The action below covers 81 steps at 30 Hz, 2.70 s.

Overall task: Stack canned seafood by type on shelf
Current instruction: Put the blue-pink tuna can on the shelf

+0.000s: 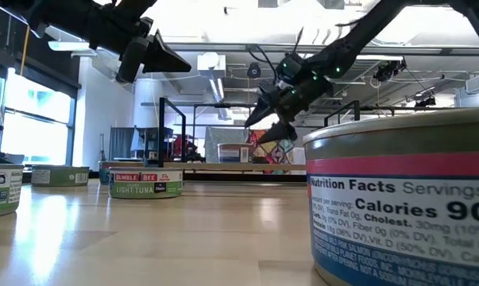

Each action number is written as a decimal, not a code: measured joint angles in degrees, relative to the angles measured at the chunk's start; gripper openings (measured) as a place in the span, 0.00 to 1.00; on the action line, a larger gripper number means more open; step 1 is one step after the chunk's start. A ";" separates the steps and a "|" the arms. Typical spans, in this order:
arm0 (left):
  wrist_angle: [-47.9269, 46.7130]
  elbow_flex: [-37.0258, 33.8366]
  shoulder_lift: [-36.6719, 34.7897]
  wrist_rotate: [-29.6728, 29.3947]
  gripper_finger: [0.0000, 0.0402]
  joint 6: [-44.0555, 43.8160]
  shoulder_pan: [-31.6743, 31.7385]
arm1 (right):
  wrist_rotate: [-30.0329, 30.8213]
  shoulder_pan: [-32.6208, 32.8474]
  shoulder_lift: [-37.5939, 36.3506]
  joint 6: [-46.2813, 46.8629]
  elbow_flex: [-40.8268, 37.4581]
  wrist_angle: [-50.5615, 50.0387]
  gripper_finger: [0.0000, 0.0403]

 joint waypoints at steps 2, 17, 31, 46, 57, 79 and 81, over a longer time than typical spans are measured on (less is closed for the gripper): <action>0.01 0.00 0.01 -0.62 0.00 -0.41 0.00 | 3.16 2.34 -0.37 -5.71 0.00 -0.52 0.79; -0.32 0.02 -0.47 -8.92 0.00 -11.36 -1.79 | 28.99 9.57 -1.76 -25.34 0.00 -7.67 0.54; -21.30 8.61 -0.53 -5.19 0.00 -26.05 -1.73 | 24.83 10.41 1.86 -18.40 0.00 -0.72 0.44; -25.81 10.54 -0.53 -2.99 0.00 -27.43 -1.60 | 24.82 10.45 6.20 -10.13 0.00 14.01 0.44; -25.75 10.54 -0.53 -2.93 0.00 -27.63 -1.01 | 25.05 10.75 8.05 -9.00 3.63 12.96 0.44; -28.76 10.54 -0.54 -2.85 0.00 -30.03 -0.48 | 32.04 11.17 27.30 -10.57 39.85 -15.52 0.36; -28.80 10.54 -0.53 -2.85 0.00 -30.03 -0.48 | 32.67 11.19 28.28 -10.56 42.03 -17.15 0.36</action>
